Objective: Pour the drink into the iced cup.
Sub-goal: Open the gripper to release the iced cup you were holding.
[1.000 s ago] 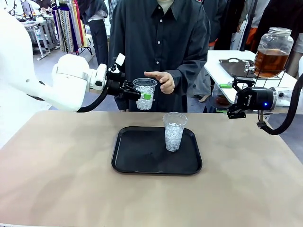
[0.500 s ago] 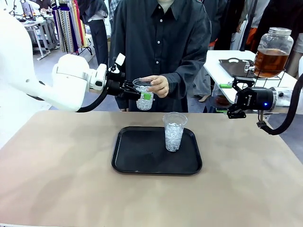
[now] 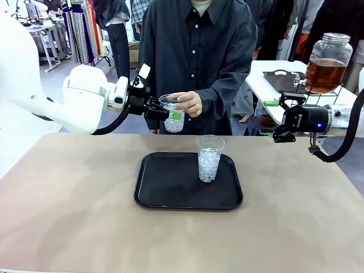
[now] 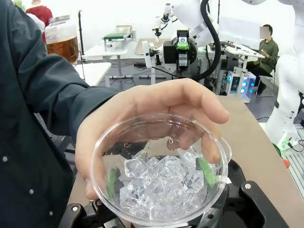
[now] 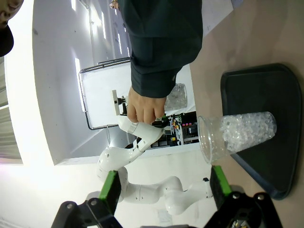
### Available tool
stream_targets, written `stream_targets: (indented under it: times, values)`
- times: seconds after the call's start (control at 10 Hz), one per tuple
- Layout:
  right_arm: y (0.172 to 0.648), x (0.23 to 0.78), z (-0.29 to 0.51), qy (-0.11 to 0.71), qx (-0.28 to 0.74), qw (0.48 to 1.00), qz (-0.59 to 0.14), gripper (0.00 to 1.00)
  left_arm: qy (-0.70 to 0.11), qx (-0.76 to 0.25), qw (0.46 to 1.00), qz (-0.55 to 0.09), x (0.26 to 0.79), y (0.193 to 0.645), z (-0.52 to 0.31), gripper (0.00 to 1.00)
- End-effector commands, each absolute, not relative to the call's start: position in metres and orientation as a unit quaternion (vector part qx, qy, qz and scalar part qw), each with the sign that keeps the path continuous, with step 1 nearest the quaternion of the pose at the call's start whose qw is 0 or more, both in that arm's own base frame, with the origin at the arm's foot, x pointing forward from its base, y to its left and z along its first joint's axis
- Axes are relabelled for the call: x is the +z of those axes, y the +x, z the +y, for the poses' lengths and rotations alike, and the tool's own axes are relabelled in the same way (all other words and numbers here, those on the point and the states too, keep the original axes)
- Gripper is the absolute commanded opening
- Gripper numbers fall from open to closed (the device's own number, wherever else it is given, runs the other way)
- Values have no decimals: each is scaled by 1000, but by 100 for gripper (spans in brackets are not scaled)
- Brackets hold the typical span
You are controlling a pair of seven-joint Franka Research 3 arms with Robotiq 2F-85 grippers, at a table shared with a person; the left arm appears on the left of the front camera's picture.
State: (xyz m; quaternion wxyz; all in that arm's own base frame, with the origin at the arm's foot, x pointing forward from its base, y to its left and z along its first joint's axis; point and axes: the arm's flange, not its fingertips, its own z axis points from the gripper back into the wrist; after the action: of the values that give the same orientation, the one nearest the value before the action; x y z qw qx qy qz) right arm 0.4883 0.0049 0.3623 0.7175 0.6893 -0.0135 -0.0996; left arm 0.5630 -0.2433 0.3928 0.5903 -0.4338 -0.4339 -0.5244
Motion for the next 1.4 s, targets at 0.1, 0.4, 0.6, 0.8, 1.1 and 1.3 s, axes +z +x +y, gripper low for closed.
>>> stream_targets:
  times: [0.1, 0.4, 0.6, 0.8, 1.1, 1.3]
  values:
    - [489, 364, 5, 689, -100, 718, -16, 100, -432, -526, 584, -443, 394, 560, -244, 80]
    - [489, 364, 5, 689, -100, 718, -16, 100, -432, -526, 584, -443, 394, 560, -244, 80]
    - [489, 364, 5, 689, -100, 718, -16, 100, -432, -526, 584, -443, 394, 560, -244, 80]
    - [489, 364, 5, 689, -100, 718, -16, 100, -432, -526, 584, -443, 394, 560, -244, 80]
    - [489, 364, 5, 689, -100, 718, -16, 100, -434, -519, 592, -438, 392, 562, -239, 100]
    - [489, 364, 5, 689, -100, 718, -16, 100, -435, -510, 601, -435, 384, 557, -221, 100]
